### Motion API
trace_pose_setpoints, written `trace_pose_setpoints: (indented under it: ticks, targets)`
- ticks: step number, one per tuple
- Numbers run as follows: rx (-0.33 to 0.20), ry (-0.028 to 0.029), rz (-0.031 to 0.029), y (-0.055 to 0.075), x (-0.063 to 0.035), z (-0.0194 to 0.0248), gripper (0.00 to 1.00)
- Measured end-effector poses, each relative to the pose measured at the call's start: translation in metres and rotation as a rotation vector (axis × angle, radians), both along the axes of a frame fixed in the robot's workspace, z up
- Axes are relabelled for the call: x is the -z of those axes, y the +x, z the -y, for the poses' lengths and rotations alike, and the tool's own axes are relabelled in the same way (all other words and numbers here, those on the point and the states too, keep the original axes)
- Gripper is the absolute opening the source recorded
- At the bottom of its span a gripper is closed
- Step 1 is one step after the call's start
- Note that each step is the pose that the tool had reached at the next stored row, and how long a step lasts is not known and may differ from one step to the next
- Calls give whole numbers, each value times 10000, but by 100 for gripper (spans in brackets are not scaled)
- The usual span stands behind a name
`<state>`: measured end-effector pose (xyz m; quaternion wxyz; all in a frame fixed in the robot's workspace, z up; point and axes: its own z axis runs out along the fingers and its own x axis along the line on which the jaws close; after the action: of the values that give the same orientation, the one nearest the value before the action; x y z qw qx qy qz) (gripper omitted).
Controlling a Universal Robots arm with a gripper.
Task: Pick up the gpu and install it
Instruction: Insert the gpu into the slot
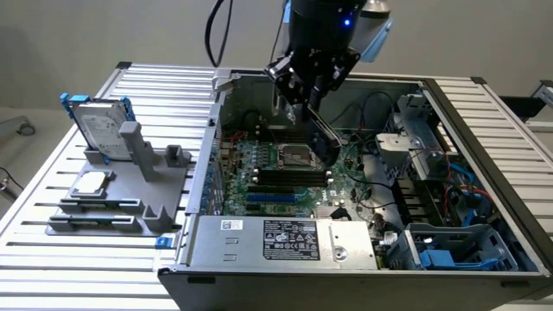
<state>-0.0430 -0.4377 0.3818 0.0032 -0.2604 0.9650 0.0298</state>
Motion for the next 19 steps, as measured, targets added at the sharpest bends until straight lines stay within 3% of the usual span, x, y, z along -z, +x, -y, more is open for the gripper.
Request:
trace_pose_setpoints:
  ticks: [6, 19]
  targets:
    - [-1107, 86, -1, 0, 33, 0, 26]
    - [-3467, 97, -11, 0, 112, 0, 26]
